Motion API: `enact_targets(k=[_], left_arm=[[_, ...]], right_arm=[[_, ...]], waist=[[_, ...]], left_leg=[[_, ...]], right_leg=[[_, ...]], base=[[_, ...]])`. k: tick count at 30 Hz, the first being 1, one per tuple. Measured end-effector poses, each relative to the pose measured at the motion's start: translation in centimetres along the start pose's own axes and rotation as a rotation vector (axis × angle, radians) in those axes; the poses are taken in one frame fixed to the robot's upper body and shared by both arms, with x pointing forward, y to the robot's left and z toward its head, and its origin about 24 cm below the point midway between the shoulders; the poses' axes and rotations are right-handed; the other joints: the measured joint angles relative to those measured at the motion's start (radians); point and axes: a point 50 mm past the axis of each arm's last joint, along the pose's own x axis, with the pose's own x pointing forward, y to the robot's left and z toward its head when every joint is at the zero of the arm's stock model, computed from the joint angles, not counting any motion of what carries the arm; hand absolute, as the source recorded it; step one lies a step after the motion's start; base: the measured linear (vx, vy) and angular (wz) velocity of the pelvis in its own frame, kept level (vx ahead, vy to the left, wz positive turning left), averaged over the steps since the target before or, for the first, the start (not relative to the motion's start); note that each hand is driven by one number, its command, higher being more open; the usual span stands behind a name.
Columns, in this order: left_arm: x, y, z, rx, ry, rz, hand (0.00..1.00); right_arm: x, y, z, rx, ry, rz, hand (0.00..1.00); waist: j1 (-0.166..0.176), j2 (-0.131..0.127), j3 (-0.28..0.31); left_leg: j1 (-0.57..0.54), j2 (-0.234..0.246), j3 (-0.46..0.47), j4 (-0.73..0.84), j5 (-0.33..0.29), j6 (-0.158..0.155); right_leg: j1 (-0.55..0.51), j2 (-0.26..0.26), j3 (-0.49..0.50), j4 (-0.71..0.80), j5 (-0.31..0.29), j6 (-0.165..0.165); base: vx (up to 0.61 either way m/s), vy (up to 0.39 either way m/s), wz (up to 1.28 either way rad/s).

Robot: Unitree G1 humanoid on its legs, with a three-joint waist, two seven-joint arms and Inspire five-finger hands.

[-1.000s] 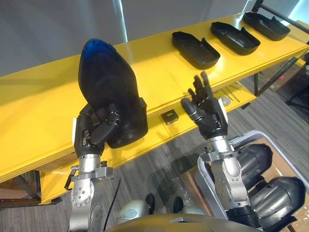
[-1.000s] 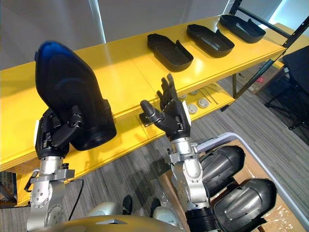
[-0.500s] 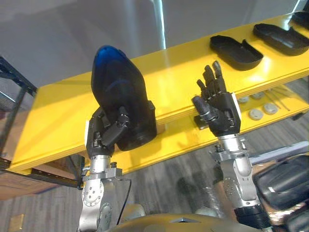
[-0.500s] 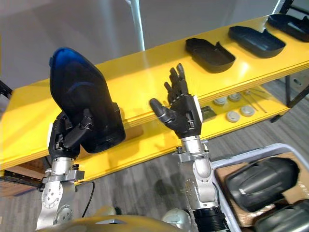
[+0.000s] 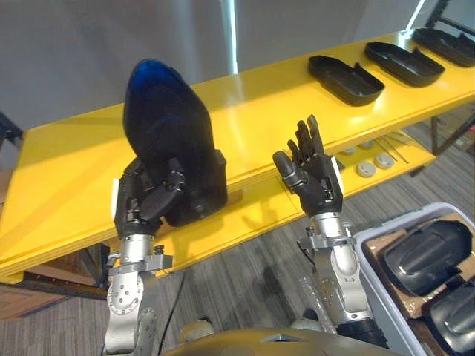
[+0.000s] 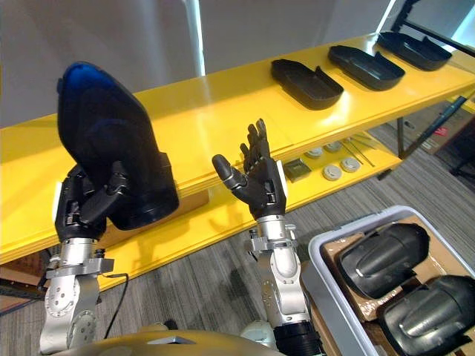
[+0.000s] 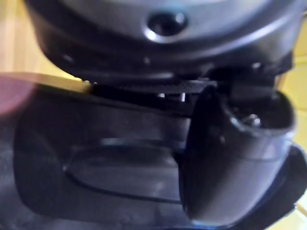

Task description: Walk over and take three plastic housings, then place them on the shelf

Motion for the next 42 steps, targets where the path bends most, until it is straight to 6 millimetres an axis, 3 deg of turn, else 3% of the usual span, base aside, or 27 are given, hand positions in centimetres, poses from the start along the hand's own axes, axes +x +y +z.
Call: enact_targets(k=[2,5,7,9,10,11,13,14,18,27,31,37,40,42], left_arm=[[0.2,-0.9,-0.2,-0.032,0.001,-0.017,0.00],[0.4,-1.4,-0.5,-0.058,0.011,0.012,0.00],[0.4,-1.2,-0.7,-0.067,0.015,0.062,0.00],[0.4,-1.2,-0.7,-0.070,0.014,0.079,0.00],[0.5,-1.1,-0.7,-0.072,0.012,0.090,0.00],[0.6,-1.2,-0.6,-0.072,0.007,0.093,0.00],[1.0,-1.4,-0.4,-0.076,-0.008,0.088,0.00],[1.1,-1.2,-0.3,-0.068,-0.012,0.091,0.00],[1.5,-1.1,-0.4,-0.069,0.013,0.096,0.00],[3.0,-2.0,0.3,-0.103,-0.003,0.097,0.00],[4.7,-1.8,1.5,-0.110,-0.070,0.168,0.00],[9.3,-0.5,5.2,-0.109,-0.255,0.371,0.00],[11.3,1.2,6.2,-0.090,-0.291,0.499,0.00],[12.4,2.6,6.3,-0.071,-0.271,0.593,0.00]], right_arm=[[-0.4,-1.0,0.0,-0.026,0.023,-0.024,1.00],[-0.5,-1.8,0.2,-0.045,0.031,-0.023,1.00],[-0.7,-1.9,0.9,-0.053,0.020,0.000,1.00],[-0.7,-1.8,1.2,-0.050,0.012,0.016,1.00],[-0.7,-1.7,1.2,-0.049,0.010,0.028,1.00],[-0.7,-1.8,1.3,-0.049,0.009,0.029,1.00],[-0.7,-1.8,1.3,-0.049,0.008,0.031,1.00],[-0.8,-1.5,1.1,-0.047,0.023,0.045,1.00],[-0.9,0.0,1.2,-0.025,0.019,0.089,1.00],[-3.0,0.2,0.7,-0.056,0.074,0.015,1.00],[-4.5,-0.1,-0.3,-0.065,0.174,-0.003,1.00],[-6.6,0.9,-1.6,-0.069,0.293,0.053,1.00],[-8.1,0.8,-2.4,-0.090,0.366,0.050,1.00],[-10.0,0.1,-4.0,-0.125,0.476,0.025,1.00]], waist=[[-0.002,0.006,0.000],[-0.019,0.014,0.007],[-0.021,0.045,0.031],[-0.021,0.054,0.037],[-0.020,0.051,0.044],[-0.011,0.049,0.049],[0.006,0.064,0.051],[0.018,0.061,0.052],[0.008,0.017,0.051],[-0.024,0.028,0.040],[-0.032,0.032,0.035],[-0.077,0.031,0.034],[-0.103,0.030,0.031],[-0.113,0.029,0.029]], left_leg=[[-0.022,0.043,-0.002,0.034,0.000,-0.009],[-0.068,0.092,-0.009,0.130,-0.008,0.001],[-0.076,0.120,-0.049,0.199,-0.005,0.014],[-0.079,0.120,-0.069,0.208,0.002,0.024],[-0.088,0.116,-0.086,0.225,0.006,0.033],[-0.090,0.100,-0.134,0.211,-0.048,0.016],[-0.084,0.047,-0.206,0.126,-0.056,0.019],[-0.044,0.031,-0.204,0.104,-0.065,0.005],[-0.017,-0.021,-0.135,0.092,-0.074,0.020],[0.036,-0.022,-0.090,0.043,-0.071,0.022],[0.044,-0.022,-0.051,0.033,-0.072,0.022],[0.031,-0.019,0.004,0.038,-0.071,0.021],[0.033,-0.011,0.026,0.039,-0.072,0.020],[0.036,0.001,0.044,0.041,-0.073,0.016]], right_leg=[[-0.011,0.040,0.003,-0.006,-0.002,-0.014],[-0.016,0.080,0.003,-0.005,-0.015,-0.035],[0.003,0.108,0.028,-0.005,-0.025,-0.053],[0.005,0.110,0.035,-0.005,-0.028,-0.058],[0.004,0.109,0.052,-0.007,-0.032,-0.066],[0.003,0.103,0.073,-0.013,-0.034,-0.075],[-0.001,0.116,0.110,-0.017,-0.029,-0.068],[-0.003,0.122,0.151,-0.014,-0.026,-0.061],[-0.022,0.073,0.208,-0.039,0.008,-0.023],[-0.015,0.076,0.233,-0.046,0.010,-0.021],[-0.040,0.080,0.274,-0.047,0.021,-0.022],[-0.088,0.087,0.328,-0.052,0.046,-0.024],[-0.101,0.096,0.344,-0.048,0.048,-0.027],[-0.110,0.108,0.358,-0.043,0.048,-0.027]], base=[[0.07,-0.152,-0.15],[0.04,-0.108,-0.09],[0.03,-0.115,-0.26],[0.01,-0.042,-0.18],[0.00,0.001,-0.26],[-0.04,0.096,-0.49],[-0.05,0.142,-0.68],[0.01,0.093,-0.75],[0.02,0.113,-0.46],[0.01,0.020,-0.14],[-0.04,0.023,-0.29],[-0.05,0.010,-0.26],[-0.02,-0.009,-0.19],[-0.02,-0.026,-0.19]])
